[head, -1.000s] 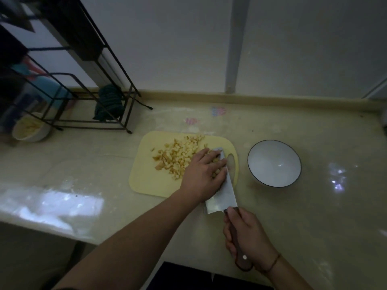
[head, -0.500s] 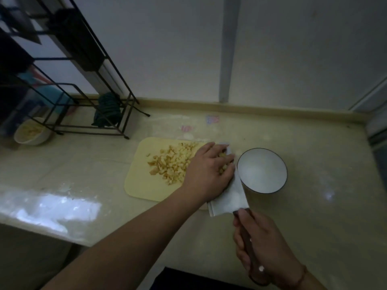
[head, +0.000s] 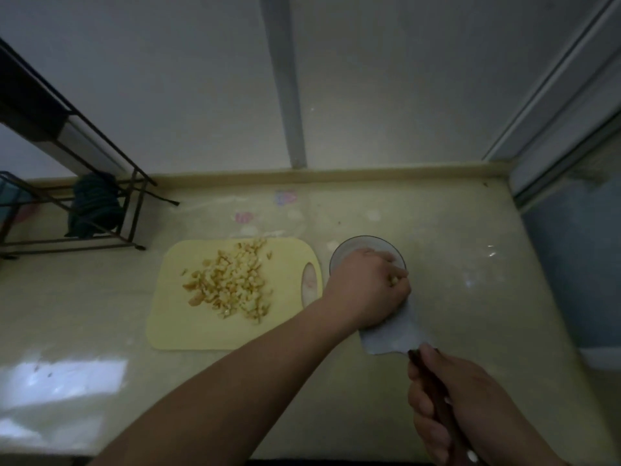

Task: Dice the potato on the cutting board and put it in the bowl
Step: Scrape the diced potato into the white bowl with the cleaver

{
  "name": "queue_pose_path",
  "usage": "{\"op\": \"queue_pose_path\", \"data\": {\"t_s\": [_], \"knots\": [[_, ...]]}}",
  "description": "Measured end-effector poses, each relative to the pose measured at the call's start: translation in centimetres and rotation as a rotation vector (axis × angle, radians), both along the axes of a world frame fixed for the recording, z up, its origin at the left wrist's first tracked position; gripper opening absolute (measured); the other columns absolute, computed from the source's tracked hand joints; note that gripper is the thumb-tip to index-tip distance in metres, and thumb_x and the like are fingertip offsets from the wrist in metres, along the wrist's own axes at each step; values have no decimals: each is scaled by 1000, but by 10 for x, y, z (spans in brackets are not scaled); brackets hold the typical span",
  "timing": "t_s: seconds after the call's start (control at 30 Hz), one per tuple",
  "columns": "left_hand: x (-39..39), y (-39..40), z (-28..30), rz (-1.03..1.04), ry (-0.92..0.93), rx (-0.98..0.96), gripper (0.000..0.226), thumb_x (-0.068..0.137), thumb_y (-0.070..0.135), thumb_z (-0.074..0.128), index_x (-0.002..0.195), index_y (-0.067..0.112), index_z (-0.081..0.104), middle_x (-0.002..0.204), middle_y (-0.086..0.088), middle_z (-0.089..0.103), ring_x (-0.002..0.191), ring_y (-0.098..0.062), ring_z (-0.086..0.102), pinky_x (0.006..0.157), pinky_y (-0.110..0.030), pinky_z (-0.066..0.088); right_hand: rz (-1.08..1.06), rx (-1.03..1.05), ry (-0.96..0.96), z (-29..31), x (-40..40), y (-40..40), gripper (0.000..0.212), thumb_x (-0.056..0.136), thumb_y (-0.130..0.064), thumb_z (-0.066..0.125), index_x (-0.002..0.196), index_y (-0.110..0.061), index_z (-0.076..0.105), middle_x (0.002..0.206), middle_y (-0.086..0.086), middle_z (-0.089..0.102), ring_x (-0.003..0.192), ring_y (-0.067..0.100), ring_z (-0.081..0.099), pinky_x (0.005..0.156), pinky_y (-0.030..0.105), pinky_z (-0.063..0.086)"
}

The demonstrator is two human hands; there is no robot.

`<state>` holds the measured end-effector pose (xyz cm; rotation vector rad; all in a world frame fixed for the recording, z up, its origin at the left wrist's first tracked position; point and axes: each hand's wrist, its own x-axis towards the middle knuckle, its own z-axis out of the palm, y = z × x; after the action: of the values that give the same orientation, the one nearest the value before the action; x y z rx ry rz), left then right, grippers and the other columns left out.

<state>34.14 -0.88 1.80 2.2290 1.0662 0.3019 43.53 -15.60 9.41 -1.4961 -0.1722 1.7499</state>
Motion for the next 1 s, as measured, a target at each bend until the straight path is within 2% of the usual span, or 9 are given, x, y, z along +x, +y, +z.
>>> {"op": "queue_pose_path", "data": {"t_s": [0.13,0.3,0.47,0.53,0.63,0.77,0.83,0.93,1.0], "knots": [[1,9,-8,5,36,-150,42,88,35,45,81,11,79,85,-1,69,80,-21,61,69,-35,48,19,-71,24,-2,0,9,35,97,-29,47,79,2,51,50,17,39,29,17,34,38,21,34],[-1,26,-22,-39,100,-218,30,94,28,56,81,14,79,90,2,73,74,-14,63,67,-32,51,32,-142,54,-3,-1,20,35,98,-29,45,80,1,51,50,16,40,29,17,34,36,20,33],[-1,35,-36,-84,106,-191,38,88,37,51,78,13,78,86,2,75,71,-13,64,63,-34,52,56,-195,67,-3,2,28,37,97,-29,46,77,3,52,51,17,41,29,18,37,34,21,34],[0,40,-38,-132,79,-127,40,87,38,48,80,13,78,83,1,74,75,-15,64,66,-37,52,65,-210,74,0,4,31,37,97,-29,46,78,3,52,51,16,41,28,18,36,33,20,34],[1,49,-40,-225,45,-4,31,88,34,55,91,16,79,96,-1,73,89,-20,65,72,-38,54,81,-236,76,4,8,34,36,98,-28,46,79,2,51,51,16,41,28,18,35,33,20,33],[0,59,-43,-295,86,140,25,91,34,58,95,17,76,103,1,70,93,-21,63,67,-40,54,95,-267,77,6,12,37,36,96,-29,48,78,3,53,53,17,42,30,19,37,32,21,32],[-1,61,-43,-322,30,171,25,95,32,58,99,16,77,105,0,71,93,-21,64,68,-39,55,89,-282,105,8,14,38,36,96,-29,47,78,2,52,53,17,42,30,18,36,31,20,32],[-9,64,-40,-376,-110,259,28,98,33,58,109,14,75,112,-4,71,101,-24,64,78,-37,56,87,-292,149,9,16,40,34,96,-29,46,81,1,51,53,16,41,29,18,36,31,20,33],[-16,68,-40,-409,-123,360,43,96,46,57,125,16,69,128,-7,65,118,-26,58,95,-37,49,83,-298,157,10,17,41,34,96,-30,47,81,1,51,53,16,41,28,18,36,31,20,33]]}}
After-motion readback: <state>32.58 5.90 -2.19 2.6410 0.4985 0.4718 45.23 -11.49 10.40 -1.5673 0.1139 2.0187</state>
